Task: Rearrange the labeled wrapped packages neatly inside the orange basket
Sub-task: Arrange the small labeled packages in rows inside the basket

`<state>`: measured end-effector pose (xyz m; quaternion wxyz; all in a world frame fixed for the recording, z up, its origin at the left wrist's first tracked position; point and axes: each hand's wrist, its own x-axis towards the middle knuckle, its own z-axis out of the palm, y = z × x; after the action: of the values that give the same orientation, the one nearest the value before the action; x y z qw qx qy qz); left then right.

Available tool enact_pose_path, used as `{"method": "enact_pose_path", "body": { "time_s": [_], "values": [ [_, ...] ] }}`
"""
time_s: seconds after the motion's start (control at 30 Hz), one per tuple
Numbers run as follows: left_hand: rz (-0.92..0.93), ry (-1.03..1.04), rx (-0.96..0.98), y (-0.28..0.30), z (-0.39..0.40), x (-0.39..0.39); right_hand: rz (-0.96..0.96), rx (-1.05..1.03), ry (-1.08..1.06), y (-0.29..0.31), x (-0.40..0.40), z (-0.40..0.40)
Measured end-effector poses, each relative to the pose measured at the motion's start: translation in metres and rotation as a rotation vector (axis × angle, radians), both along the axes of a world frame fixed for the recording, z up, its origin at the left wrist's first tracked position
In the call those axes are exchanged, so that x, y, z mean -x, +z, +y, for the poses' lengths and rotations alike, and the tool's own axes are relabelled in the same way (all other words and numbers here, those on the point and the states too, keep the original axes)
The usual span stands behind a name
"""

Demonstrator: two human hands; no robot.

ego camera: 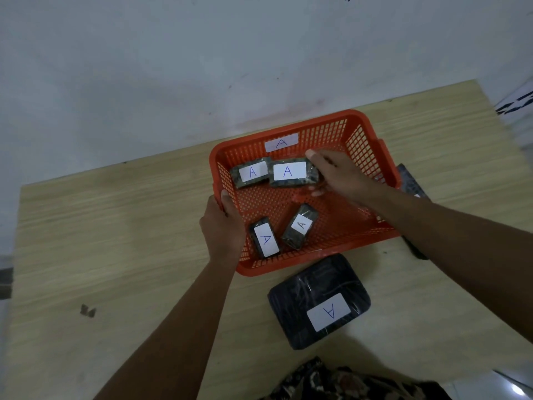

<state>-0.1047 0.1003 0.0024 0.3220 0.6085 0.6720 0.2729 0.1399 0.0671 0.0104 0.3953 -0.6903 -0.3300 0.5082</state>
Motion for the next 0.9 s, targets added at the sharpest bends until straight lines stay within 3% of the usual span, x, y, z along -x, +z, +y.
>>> {"method": "enact_pose_path", "body": {
  "time_s": [0.2, 0.37, 0.57, 0.7, 0.9],
  "values": [
    [0.026, -0.008, -0.011, 0.001, 0.001, -0.001, -0.013, 0.015, -0.035, -0.004, -0.026, 0.0],
    [0.034, -0.01, -0.028, -0.002, 0.001, 0.001, -0.22, 0.064, 0.06, -0.017, -0.034, 0.001],
    [0.059, 0.003, -0.019, -0.003, 0.002, 0.0, -0.292, 0.067, 0.091, -0.025, -0.015, 0.02],
    [0.059, -0.001, -0.019, -0.004, 0.003, 0.0, -0.529, 0.056, 0.117, -0.032, -0.008, 0.027],
    [0.073, -0.002, -0.027, -0.004, 0.003, 0.0, -0.709, -0.062, 0.028, -0.039, 0.0, 0.021]
  ]
}}
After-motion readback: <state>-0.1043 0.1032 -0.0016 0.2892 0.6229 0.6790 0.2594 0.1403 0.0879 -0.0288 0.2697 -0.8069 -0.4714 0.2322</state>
